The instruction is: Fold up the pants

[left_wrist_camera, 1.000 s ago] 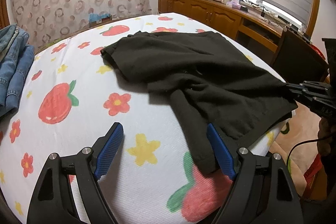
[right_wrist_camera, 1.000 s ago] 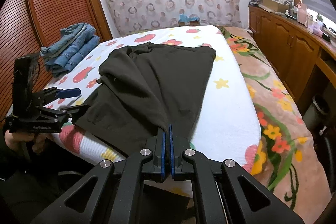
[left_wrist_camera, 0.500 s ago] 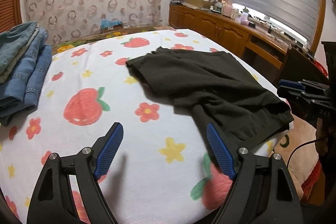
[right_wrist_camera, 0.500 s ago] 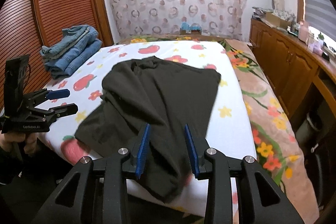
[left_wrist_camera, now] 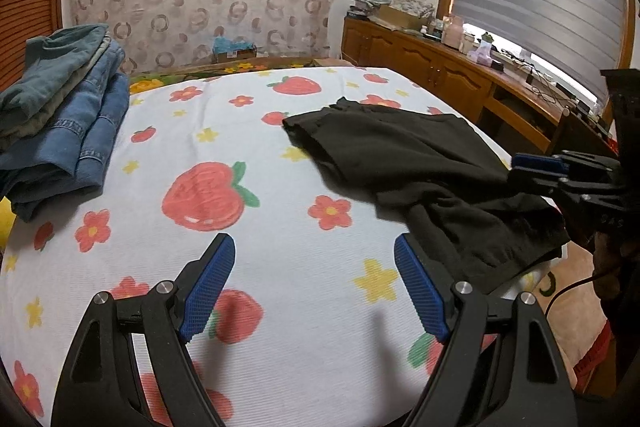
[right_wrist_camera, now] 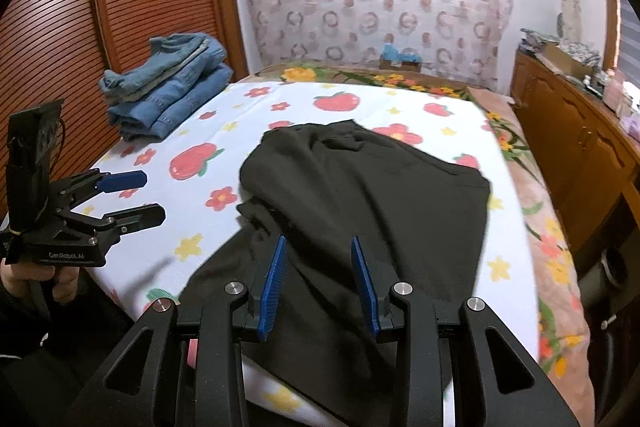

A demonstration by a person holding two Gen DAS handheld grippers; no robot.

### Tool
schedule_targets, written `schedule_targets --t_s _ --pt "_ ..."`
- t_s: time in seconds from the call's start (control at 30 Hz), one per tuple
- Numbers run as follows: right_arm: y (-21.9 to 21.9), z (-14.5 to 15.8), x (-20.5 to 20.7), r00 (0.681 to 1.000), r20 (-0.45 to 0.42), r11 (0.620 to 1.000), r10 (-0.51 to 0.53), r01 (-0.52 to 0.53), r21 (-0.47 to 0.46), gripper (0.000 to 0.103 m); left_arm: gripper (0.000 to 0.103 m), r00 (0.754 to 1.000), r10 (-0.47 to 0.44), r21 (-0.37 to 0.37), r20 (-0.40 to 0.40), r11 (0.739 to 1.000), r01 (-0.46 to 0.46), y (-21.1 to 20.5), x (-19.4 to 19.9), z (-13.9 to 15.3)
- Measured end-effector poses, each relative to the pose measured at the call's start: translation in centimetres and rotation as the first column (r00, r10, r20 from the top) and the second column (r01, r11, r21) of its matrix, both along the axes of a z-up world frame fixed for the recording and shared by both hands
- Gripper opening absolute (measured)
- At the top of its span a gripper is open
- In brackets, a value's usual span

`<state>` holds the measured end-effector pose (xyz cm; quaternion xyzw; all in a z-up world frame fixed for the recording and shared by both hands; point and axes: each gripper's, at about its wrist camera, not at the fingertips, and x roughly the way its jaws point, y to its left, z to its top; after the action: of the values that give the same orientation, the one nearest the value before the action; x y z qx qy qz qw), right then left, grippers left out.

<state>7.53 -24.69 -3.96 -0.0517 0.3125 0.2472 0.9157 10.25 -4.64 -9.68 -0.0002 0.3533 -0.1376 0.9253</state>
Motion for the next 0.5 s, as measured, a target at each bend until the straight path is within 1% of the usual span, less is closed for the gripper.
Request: schedule_targets --t_s 0.3,0.5 --pt "2.1 -0.1 2.4 0.996 -0.046 0.997 0.071 -0.072 -0.021 0.035 0.082 1.0 0.026 -0.004 0.004 1.0 -0.026 1.3 -0.2 -0.2" --pt "3.5 -0.7 4.0 0.989 -0.09 0.991 0.12 -0.125 -0.056 0.035 0.082 0.999 0.039 -0.007 0.002 0.999 -0.039 1.8 -0.2 -0.3"
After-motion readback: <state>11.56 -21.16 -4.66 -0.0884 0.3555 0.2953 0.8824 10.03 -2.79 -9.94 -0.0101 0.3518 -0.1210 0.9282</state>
